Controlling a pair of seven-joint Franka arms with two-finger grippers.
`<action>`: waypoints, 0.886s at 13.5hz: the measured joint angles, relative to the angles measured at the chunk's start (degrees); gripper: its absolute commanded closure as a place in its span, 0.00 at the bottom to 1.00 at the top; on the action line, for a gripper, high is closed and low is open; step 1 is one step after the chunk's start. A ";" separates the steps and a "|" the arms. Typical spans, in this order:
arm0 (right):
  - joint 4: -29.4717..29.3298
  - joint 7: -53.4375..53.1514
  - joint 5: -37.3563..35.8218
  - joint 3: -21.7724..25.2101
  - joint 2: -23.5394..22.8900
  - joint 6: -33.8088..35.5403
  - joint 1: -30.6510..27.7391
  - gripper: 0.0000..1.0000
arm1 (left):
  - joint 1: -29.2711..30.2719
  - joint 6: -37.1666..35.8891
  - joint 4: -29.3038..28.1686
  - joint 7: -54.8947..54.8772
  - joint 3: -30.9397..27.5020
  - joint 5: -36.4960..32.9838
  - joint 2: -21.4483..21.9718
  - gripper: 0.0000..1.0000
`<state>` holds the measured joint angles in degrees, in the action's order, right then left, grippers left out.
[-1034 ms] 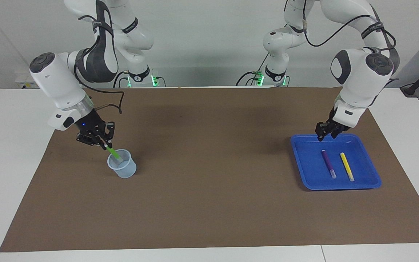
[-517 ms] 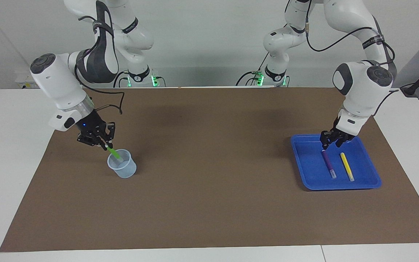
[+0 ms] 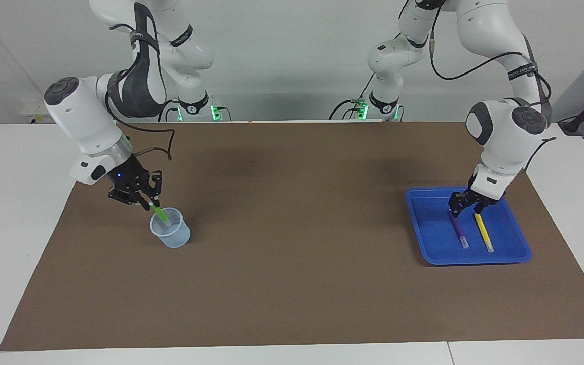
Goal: Transfer and insert pens with both arms
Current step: 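Insert the green pen into the cup while the left gripper grasps the purple pen, then open the right gripper and withdraw while the left gripper grips the purple pen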
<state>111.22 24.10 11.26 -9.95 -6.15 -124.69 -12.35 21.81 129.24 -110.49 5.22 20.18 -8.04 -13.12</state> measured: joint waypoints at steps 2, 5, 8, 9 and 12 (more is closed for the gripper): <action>-0.19 -0.02 0.00 0.09 0.02 -0.09 -0.02 0.00 | 0.00 0.39 0.00 -0.04 0.00 0.00 -0.16 0.00; -1.05 -0.05 -1.74 0.49 0.64 -0.09 -0.08 0.00 | 0.00 1.82 -0.03 -0.05 0.01 -0.01 -1.51 0.00; -1.43 -1.30 -3.77 0.69 3.09 2.73 -0.23 0.00 | 0.33 3.73 -0.11 -0.06 -0.06 -0.03 -3.72 0.00; -1.49 -2.09 -3.82 0.69 4.21 4.33 -0.45 0.00 | 0.42 4.23 -0.11 -0.17 -0.13 -0.03 -4.48 0.00; -1.54 -2.45 -3.83 0.73 7.34 8.10 -1.58 0.00 | 0.87 6.55 -0.13 -1.21 -0.24 -0.08 -6.61 0.00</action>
<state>109.68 21.66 7.43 -9.22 1.19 -116.59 -13.93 22.69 135.79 -110.62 4.01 19.93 -8.12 -19.73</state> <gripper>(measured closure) 0.000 0.000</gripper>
